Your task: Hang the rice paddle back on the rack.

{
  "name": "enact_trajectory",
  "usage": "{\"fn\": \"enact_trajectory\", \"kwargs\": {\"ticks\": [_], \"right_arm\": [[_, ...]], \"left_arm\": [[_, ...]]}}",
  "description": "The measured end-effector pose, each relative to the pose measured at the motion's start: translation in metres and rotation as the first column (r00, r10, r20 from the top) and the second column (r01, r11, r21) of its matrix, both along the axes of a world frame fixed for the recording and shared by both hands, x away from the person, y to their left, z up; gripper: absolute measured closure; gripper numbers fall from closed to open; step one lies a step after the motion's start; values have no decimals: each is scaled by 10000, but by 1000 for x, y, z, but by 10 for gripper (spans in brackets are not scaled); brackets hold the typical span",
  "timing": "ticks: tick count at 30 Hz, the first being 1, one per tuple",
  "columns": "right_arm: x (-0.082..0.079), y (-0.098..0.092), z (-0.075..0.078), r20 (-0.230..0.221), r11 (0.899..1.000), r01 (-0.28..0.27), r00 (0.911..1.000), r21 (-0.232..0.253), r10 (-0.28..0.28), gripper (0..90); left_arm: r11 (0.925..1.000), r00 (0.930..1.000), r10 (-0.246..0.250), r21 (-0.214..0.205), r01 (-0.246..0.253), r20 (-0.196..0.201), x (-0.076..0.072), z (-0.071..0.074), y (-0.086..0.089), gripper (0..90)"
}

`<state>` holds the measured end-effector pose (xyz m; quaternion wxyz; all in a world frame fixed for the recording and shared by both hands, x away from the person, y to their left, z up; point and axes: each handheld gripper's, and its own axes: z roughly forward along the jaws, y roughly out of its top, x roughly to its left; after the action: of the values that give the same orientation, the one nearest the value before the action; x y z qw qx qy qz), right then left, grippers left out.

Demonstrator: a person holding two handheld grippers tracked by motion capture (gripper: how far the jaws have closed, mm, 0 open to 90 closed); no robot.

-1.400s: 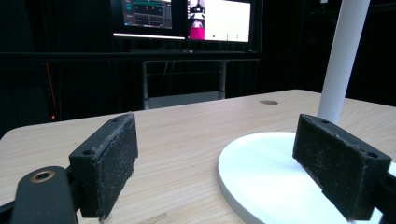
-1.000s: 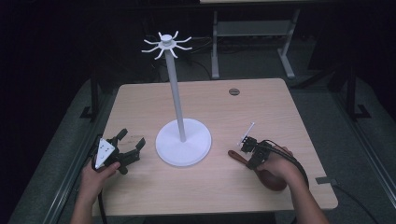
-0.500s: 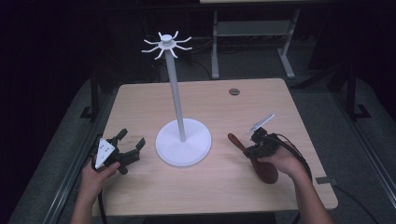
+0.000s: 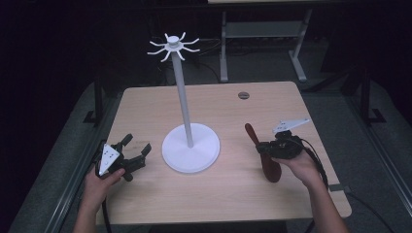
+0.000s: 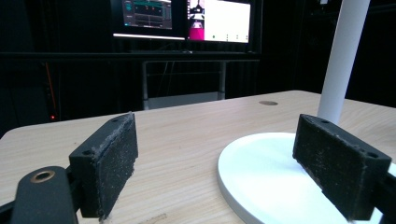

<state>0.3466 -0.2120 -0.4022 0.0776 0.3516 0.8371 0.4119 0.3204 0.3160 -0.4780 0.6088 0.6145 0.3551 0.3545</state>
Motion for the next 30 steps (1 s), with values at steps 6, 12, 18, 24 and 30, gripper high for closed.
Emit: {"fn": "enact_trajectory", "kwargs": {"ticks": [6,12,18,24,30], "right_arm": [[-2,-5,1,635,9973,92,9979,725,-138,780],[-5,-11,2,1264,9850,115,9914,1724,-337,780],[-6,-16,2,1601,9637,-32,9863,2671,-411,780],[-8,-14,6,1827,9547,-182,9824,2970,-382,780],[-8,-6,20,2098,9489,-362,9772,3135,-320,780]], "left_arm": [[10000,10000,-2,0,2,5,0,0,0,134],[10000,10000,-1,-12,1,2,0,0,0,134],[10000,10000,-4,-15,4,0,0,0,0,134],[10000,10000,6,4,-6,-10,0,0,0,134],[10000,10000,10,87,-10,17,0,0,-1,134]]}}
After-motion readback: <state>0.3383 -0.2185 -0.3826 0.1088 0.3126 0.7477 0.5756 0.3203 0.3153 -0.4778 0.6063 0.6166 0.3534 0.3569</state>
